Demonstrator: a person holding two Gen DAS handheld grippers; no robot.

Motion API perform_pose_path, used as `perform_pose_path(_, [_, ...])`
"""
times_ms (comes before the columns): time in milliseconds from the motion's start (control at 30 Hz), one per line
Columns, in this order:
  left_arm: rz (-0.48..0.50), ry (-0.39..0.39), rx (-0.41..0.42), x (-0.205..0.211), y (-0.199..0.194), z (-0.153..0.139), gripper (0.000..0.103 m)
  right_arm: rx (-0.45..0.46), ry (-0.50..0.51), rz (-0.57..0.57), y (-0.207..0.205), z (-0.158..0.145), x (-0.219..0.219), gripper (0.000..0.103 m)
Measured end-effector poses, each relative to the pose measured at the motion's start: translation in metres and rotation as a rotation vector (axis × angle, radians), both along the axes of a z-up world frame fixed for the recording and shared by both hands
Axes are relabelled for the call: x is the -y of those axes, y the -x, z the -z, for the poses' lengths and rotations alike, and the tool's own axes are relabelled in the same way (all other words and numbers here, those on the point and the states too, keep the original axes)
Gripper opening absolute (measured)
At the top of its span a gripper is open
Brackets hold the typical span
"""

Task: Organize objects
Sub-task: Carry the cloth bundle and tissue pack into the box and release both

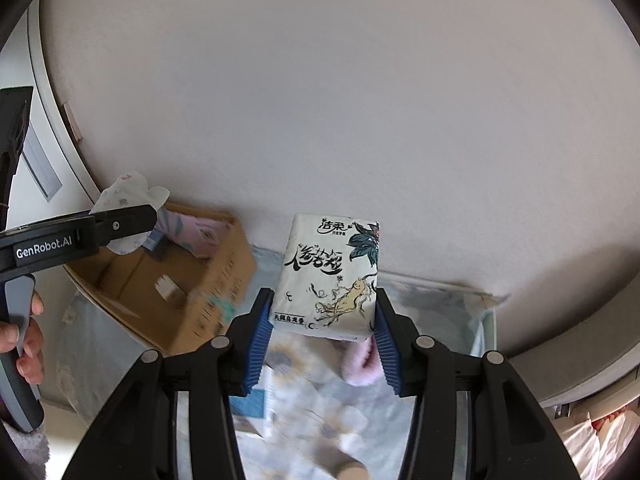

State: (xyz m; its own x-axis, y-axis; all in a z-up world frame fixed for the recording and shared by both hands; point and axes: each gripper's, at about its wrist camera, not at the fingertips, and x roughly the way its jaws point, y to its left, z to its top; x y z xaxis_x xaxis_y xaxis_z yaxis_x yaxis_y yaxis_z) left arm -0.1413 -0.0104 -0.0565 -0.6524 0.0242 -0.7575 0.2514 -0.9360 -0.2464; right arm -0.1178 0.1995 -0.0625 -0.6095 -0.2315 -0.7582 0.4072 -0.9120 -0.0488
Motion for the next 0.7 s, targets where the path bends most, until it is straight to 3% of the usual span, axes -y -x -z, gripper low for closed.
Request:
perform_pose_path(367, [-0.028, 0.014, -0.001, 0.081, -0.011, -0.005, 0.065, 0.003, 0.011, -0.048, 0.011, -0.008, 0.077, 0.044])
perform_pose_path(700, [-0.03, 0.021, 0.043, 0.141, -0.016, 0.017, 0.065, 0.061, 0.024, -0.085, 0.015, 0.017, 0.142, 0.044])
